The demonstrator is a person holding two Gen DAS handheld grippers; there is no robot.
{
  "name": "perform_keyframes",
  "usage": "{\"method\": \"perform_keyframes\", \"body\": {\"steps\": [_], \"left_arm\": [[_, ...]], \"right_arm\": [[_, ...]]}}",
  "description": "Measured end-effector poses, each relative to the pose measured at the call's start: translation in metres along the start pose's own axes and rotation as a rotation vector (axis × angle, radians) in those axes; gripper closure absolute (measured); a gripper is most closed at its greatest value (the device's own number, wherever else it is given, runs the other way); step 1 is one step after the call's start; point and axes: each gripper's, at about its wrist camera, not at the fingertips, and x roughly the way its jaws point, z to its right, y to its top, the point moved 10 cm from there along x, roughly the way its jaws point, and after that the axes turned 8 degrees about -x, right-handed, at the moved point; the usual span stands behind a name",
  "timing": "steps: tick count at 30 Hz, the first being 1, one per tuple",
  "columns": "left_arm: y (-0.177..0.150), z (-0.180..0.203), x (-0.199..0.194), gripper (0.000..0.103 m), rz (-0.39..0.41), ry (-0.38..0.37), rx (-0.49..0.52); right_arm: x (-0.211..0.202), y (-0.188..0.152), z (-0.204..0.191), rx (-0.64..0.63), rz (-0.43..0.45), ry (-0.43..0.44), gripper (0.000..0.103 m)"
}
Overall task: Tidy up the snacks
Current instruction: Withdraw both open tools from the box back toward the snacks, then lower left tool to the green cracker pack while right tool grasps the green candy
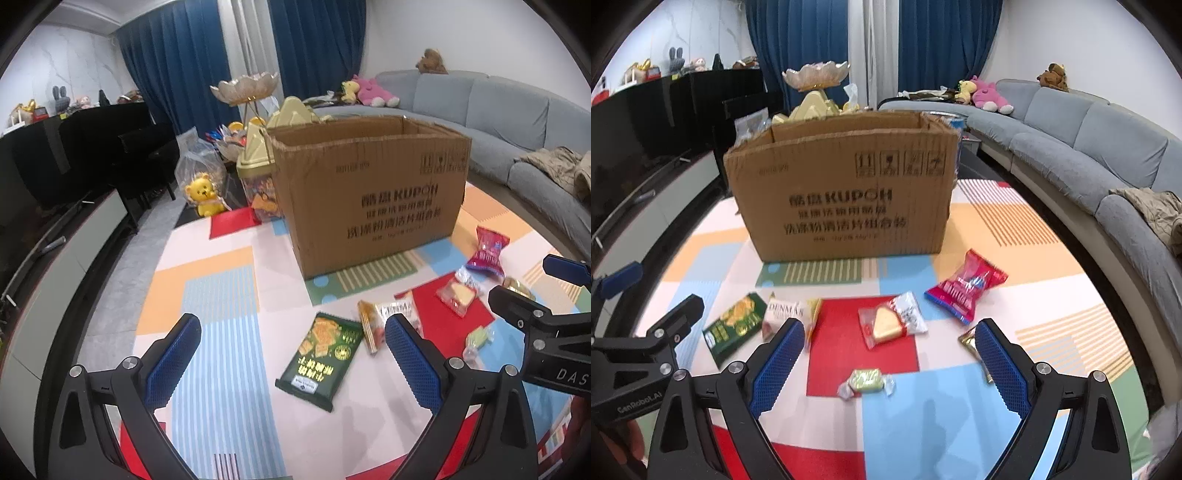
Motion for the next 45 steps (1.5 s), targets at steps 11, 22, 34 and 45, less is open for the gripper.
{"method": "perform_keyframes", "body": {"steps": [11, 22, 34, 45], "left_arm": [[-0.024, 0.004, 0.024, 0.004, -0.079, -0.084, 0.064], [-0.037, 0.013, 0.047, 0.009, -0.133, -0.129, 0.158], [-0.046, 0.018, 0.066, 0.019, -0.173, -0.16, 0.188], [-0.047, 0.024, 0.065, 0.04, -0.183, -0.187, 0.179]], "right_arm": [[0.01, -0.025, -0.012, -0.023, -0.026, -0.038, 0.009], [0.025, -0.036, -0.023, -0.017, -0.052, -0.036, 0.009], [0.039, -0.043, -0.027, -0.015, -0.094, -0.03, 0.009], [0.05, -0.053, -0.03, 0.007, -0.147, 0.019, 0.036]]}}
